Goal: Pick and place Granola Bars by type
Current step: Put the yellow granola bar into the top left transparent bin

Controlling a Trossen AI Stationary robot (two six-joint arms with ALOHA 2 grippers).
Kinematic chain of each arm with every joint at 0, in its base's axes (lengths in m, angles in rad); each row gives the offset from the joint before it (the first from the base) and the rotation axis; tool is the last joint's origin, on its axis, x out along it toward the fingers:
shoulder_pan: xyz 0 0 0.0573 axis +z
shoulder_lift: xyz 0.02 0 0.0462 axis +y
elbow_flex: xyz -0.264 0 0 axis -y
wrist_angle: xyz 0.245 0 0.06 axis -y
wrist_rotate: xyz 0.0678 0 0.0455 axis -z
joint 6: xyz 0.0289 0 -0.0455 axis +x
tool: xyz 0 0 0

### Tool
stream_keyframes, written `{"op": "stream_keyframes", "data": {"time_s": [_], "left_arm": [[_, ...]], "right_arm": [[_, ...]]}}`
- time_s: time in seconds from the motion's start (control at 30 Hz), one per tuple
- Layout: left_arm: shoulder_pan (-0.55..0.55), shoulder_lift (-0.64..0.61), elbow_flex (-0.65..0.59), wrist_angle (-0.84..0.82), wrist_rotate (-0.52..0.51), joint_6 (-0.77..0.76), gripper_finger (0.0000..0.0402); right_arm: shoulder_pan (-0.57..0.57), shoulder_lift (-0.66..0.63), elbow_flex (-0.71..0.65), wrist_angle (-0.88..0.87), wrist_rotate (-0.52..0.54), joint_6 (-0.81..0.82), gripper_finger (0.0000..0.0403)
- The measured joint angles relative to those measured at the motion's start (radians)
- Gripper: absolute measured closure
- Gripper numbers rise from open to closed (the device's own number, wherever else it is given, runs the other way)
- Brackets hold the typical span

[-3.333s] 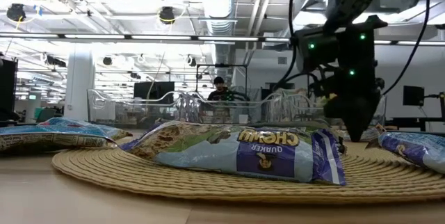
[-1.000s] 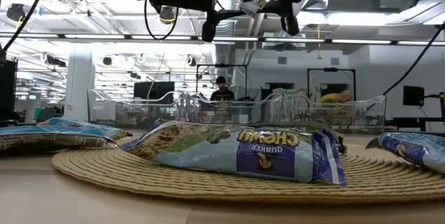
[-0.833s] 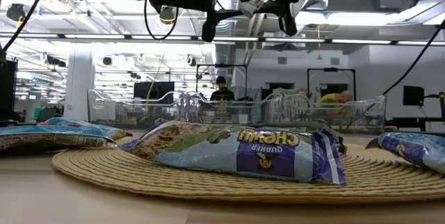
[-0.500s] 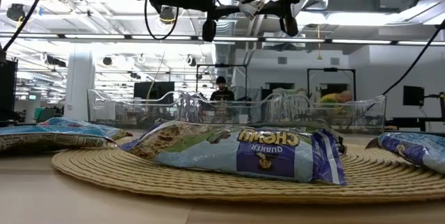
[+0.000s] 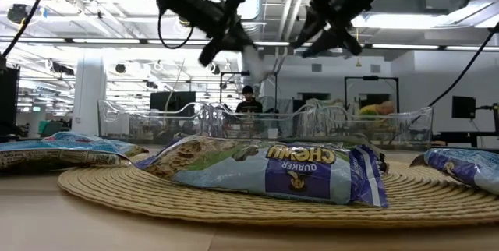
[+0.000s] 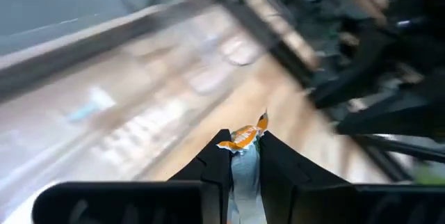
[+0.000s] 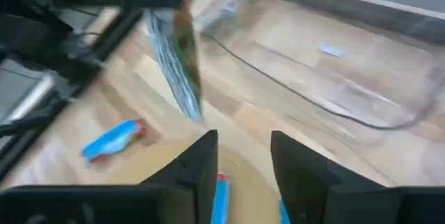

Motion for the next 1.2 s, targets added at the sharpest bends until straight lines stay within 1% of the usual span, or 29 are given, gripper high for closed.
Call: {"op": "stream_keyframes", "data": {"time_s": [0.07, 0.13, 0.23, 0.4, 0.47, 0.5, 0.6, 0.7, 0.87, 1.0, 1.13, 1.2], "left_arm": [[0.017, -0.02, 0.0, -0.046, -0.039, 0.024, 0.0361], [0.04, -0.048, 0.0, -0.129, -0.111, 0.062, 0.0361], [0.073, -0.088, 0.0, -0.257, -0.266, 0.132, 0.0361], [0.12, -0.163, 0.0, -0.426, -0.474, 0.212, 0.036], [0.132, -0.178, 0.0, -0.473, -0.531, 0.233, 0.036], [0.14, -0.185, 0.0, -0.493, -0.544, 0.241, 0.036], [0.153, -0.192, 0.0, -0.545, -0.552, 0.278, 0.0356], [0.159, -0.19, 0.0, -0.609, -0.544, 0.285, 0.0339], [0.175, -0.186, -0.008, -0.653, -0.49, 0.285, 0.0286], [0.183, -0.186, -0.008, -0.659, -0.473, 0.285, 0.024], [0.183, -0.186, -0.008, -0.648, -0.462, 0.259, 0.0213], [0.181, -0.186, -0.006, -0.648, -0.421, 0.232, 0.0207]], "right_arm": [[-0.004, 0.0, 0.0, -0.037, 0.013, -0.02, 0.0264], [-0.004, -0.001, 0.0, -0.078, 0.018, -0.023, 0.0256], [-0.004, -0.008, 0.0, -0.125, 0.021, -0.023, 0.0247], [-0.004, -0.008, 0.001, -0.146, 0.03, -0.023, 0.0241], [-0.004, -0.008, 0.001, -0.154, 0.044, -0.025, 0.0242], [-0.004, -0.008, 0.001, -0.164, 0.048, -0.025, 0.0243], [-0.004, -0.008, 0.001, -0.197, 0.051, -0.032, 0.0247], [0.0, -0.008, 0.001, -0.231, 0.047, -0.047, 0.025], [0.016, -0.008, 0.001, -0.297, 0.041, -0.042, 0.0246], [0.037, 0.001, 0.001, -0.351, 0.041, -0.044, 0.0236], [0.064, 0.015, 0.003, -0.363, 0.036, -0.102, 0.0227], [0.076, 0.027, 0.002, -0.371, 0.035, -0.132, 0.0224]]}}
